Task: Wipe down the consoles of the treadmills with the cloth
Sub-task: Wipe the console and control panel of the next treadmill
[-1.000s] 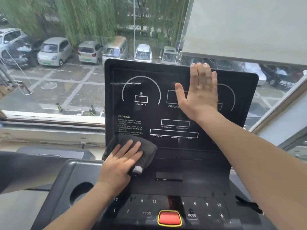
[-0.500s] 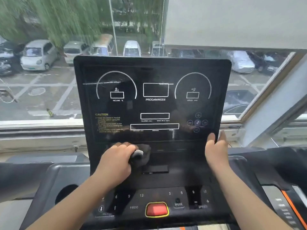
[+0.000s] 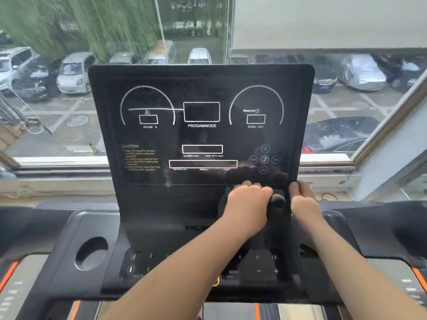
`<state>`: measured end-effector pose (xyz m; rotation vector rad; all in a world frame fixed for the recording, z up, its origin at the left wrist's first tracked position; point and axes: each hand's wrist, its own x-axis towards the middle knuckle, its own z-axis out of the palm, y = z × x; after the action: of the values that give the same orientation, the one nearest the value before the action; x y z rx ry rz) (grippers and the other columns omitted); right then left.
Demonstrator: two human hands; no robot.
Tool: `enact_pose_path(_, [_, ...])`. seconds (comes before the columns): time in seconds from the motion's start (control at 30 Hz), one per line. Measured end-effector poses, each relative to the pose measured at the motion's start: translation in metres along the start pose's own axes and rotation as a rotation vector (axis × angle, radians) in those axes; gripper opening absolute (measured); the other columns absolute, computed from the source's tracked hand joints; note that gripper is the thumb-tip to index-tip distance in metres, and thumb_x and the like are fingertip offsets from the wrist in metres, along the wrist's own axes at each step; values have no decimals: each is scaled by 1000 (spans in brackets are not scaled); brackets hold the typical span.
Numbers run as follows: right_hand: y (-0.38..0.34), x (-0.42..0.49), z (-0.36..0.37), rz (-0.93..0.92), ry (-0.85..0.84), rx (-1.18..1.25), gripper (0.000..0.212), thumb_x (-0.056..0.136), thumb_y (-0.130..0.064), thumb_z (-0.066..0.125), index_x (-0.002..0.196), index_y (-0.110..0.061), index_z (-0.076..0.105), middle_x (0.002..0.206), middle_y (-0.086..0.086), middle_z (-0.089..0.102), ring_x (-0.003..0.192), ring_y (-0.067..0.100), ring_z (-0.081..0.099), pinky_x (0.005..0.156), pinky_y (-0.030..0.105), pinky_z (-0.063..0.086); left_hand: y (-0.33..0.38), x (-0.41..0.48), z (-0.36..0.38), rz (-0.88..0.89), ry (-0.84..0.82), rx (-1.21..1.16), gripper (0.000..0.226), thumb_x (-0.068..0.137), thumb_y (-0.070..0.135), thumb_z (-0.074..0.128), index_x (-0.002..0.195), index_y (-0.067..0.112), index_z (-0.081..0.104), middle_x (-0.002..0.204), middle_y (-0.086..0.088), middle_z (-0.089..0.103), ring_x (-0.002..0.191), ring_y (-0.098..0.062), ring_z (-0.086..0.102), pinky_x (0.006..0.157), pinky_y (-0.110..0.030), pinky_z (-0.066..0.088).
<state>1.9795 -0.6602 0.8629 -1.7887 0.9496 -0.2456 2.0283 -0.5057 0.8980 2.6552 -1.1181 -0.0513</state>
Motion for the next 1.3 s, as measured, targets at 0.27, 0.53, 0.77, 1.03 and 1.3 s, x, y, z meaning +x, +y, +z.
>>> enact_pose_path(0.27, [7, 10, 6, 3, -16, 110, 30, 107, -39, 42, 126, -17, 47, 87, 4, 51, 78, 25, 47, 68, 36, 36, -43, -39, 2, -177, 86, -172, 49, 73, 18, 57, 117, 39, 62, 112, 14, 67, 112, -18, 55, 101, -39, 44])
enact_pose_path(0.53, [9, 17, -4, 83, -205, -46, 53, 109, -50, 19, 155, -26, 33, 135, 0, 47, 122, 31, 47, 103, 41, 33, -87, -68, -24, -567, 256, -331, 54, 65, 25, 42, 108, 36, 74, 78, 19, 54, 100, -19, 57, 83, -33, 45])
enact_pose_path(0.77, [9, 16, -9, -2, -243, -99, 58, 111, -48, 19, 164, -23, 19, 167, 4, 31, 152, 31, 31, 120, 38, 24, -8, -20, 8, -453, 212, -179, 32, 71, 29, 45, 92, 24, 68, 76, 8, 62, 98, -23, 55, 90, -34, 41])
enact_pose_path(1.03, [15, 22, -7, -89, -200, -122, 48, 112, -41, 26, 150, -14, 40, 127, 9, 58, 103, 25, 48, 87, 29, 30, 32, 4, 29, -244, 120, -71, 32, 76, 33, 51, 102, 27, 69, 98, 5, 73, 106, -23, 56, 85, -36, 38])
enact_pose_path(1.3, [12, 13, -2, -65, -107, -108, 51, 112, -41, 28, 151, -12, 44, 149, 11, 55, 136, 34, 50, 109, 34, 35, -14, -15, 4, -372, 171, -264, 33, 70, 37, 39, 90, 29, 64, 92, 9, 72, 97, -19, 62, 71, -32, 40])
